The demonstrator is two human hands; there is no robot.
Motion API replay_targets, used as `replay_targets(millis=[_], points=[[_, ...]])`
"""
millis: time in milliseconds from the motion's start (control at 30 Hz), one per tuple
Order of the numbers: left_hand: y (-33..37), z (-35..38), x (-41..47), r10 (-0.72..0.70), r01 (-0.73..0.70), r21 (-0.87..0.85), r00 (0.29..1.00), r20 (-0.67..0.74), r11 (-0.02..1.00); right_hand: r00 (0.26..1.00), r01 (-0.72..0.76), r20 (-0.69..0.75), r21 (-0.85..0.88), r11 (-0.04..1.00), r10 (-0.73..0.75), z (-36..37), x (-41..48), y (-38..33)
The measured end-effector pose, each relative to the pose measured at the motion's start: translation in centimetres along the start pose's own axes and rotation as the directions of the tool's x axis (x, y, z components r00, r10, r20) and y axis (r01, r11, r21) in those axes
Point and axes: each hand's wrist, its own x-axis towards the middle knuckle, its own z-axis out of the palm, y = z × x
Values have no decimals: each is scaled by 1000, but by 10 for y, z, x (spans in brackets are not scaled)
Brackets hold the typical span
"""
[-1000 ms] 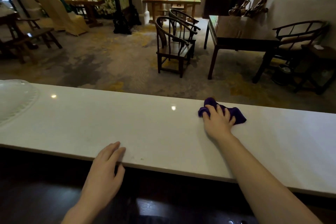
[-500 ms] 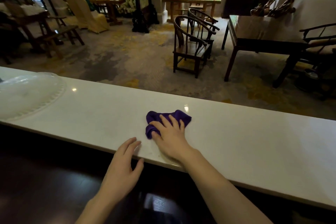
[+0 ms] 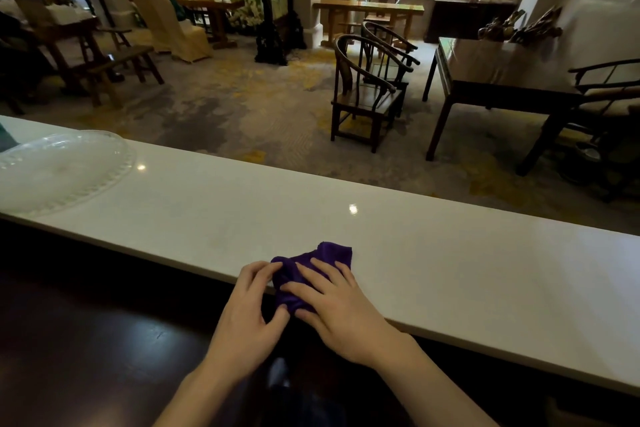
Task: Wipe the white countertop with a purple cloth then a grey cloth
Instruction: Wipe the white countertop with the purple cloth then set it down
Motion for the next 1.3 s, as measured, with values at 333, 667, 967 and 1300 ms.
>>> replay_targets(millis=[333, 667, 967, 1300], points=[[21, 22, -11, 120, -118, -20, 983, 138, 993, 941, -246, -186, 189, 951, 281, -26, -70, 16], [78, 50, -7, 21, 167, -466, 928, 371, 869, 736, -56, 46, 998, -6, 676, -78, -137, -5], [93, 105, -71, -34, 698, -606, 666, 745, 380, 665, 61, 191, 949, -308, 722, -18, -206, -3], [49, 210, -140, -363, 653, -332, 695, 621, 681, 303, -394, 304, 903, -171, 903, 108, -261, 20]])
